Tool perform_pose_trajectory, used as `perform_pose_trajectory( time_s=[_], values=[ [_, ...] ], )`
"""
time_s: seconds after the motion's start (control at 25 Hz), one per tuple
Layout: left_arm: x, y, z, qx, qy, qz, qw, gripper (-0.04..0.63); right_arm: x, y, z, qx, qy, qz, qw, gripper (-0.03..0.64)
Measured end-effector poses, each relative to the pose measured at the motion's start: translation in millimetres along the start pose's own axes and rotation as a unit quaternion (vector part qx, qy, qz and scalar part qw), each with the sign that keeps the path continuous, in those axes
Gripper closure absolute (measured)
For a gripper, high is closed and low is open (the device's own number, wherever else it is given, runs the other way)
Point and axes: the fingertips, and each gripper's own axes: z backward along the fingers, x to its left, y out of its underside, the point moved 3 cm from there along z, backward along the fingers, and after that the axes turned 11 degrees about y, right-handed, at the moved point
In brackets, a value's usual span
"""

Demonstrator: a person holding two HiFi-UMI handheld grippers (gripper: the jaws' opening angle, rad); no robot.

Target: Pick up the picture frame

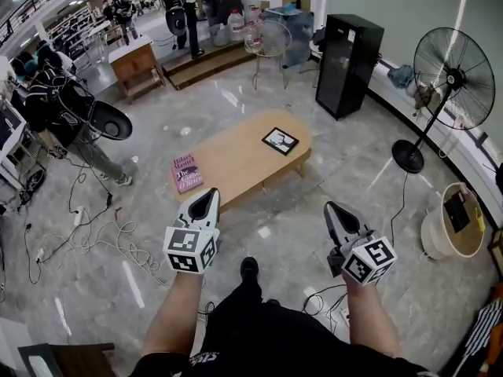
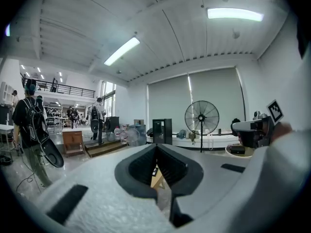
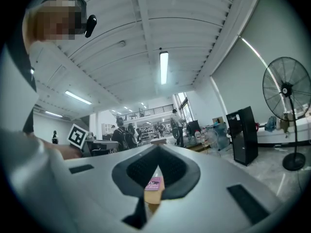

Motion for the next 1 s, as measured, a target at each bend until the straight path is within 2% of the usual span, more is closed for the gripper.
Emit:
perform_pose_trajectory(
  time_s=[0.24,0.44,1.0],
  values=[
    [12,9,-42,-0.007,0.021,0.016,0.9996,0.586,-17,10,-22,0.017,0.015,0.0,1.0,0.611],
    [33,15,-83,-0.011,0.047,0.011,0.9988,0.585,-29,18,-63,0.035,0.016,0.008,0.999,0.611],
    [169,39,-217,-0.003,0.06,0.057,0.9965,0.586,-60,37,-250,0.094,0.014,0.003,0.995,0.611]
  ],
)
